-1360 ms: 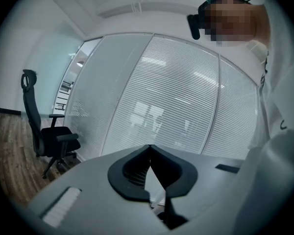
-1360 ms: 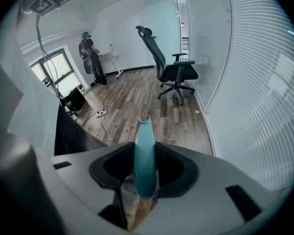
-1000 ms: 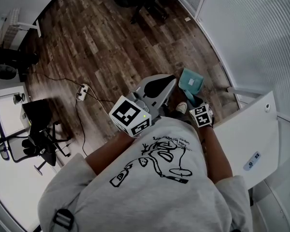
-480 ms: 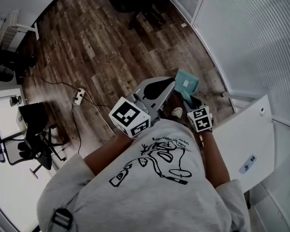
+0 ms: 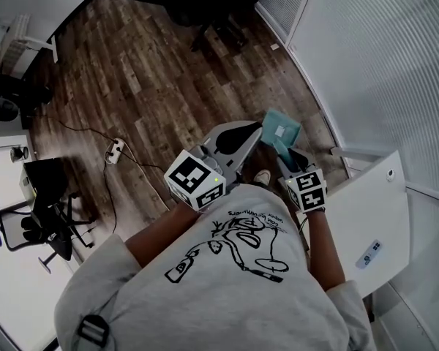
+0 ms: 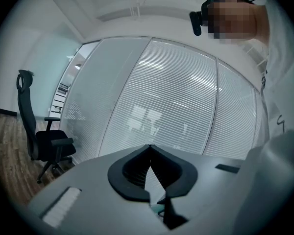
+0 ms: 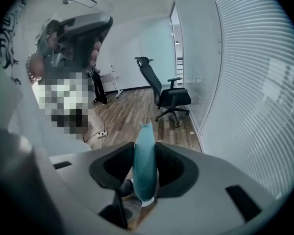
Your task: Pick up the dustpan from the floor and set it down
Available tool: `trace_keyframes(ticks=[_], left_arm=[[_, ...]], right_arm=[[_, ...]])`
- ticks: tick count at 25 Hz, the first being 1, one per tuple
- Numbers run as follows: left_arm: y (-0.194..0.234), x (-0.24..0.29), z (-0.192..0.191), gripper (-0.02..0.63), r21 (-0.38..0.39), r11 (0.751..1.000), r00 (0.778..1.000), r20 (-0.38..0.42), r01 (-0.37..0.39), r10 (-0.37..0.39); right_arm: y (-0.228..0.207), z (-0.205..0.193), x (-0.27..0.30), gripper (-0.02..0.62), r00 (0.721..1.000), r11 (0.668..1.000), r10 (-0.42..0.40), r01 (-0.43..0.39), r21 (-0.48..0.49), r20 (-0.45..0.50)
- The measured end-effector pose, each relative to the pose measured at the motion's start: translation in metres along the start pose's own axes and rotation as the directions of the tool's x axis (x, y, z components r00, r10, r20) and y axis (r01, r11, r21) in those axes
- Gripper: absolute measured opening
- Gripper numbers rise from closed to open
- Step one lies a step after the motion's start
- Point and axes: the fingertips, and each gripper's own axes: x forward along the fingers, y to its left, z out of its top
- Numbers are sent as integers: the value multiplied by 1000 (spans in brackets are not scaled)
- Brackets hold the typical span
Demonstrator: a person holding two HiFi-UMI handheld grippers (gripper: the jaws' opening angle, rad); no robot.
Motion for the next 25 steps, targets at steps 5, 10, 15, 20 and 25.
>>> trace_keyframes(ticks=[5,10,15,20,25], left_arm=[[1,0,5,2,1,1000,1000,7,-2,2],[-1,4,5,2,6,1000,1000,13,-4,3],[0,9,8,2,4,1000,1000,20,-3,3],[-4,11,9,2,19,1000,1000,29,4,-4],[-8,11,12,2,27,1000,999,39,8,-9]], right_arm=[[-3,30,-27,127,999,1000,-14,14,8,38],[-6,55,-51,129,997,1000,-17,15,19,79],[-8,84,-76,129,992,999,-30,28,17,119],[-7,108,-103,129,986,999,-42,44,-7,164],[-4,124,-124,129,975,997,-64,69,-19,214]])
